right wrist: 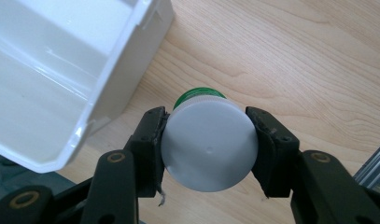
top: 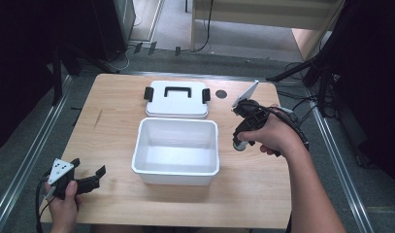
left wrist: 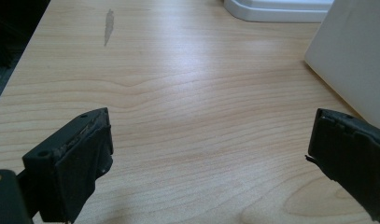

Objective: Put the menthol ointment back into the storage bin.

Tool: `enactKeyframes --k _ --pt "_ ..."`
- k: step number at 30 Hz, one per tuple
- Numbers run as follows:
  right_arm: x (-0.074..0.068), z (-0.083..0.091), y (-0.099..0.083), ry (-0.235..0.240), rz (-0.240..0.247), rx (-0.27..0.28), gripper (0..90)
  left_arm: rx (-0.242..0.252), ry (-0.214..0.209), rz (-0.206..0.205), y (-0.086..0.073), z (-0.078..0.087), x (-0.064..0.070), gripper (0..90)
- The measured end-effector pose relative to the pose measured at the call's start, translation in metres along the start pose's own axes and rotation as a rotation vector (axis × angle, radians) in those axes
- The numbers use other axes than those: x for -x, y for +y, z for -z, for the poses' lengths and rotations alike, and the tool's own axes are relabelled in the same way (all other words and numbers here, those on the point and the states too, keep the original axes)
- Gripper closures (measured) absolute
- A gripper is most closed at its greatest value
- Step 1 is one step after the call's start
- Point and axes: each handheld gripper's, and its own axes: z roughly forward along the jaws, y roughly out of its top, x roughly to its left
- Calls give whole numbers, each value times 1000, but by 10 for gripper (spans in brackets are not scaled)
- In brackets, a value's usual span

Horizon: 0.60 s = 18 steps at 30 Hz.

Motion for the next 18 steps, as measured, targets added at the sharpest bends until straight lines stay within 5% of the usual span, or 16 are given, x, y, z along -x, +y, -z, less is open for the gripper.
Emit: enactKeyframes --k 18 --pt "-27 20 19 0 54 8 519 2 -2 2 0 0 0 6"
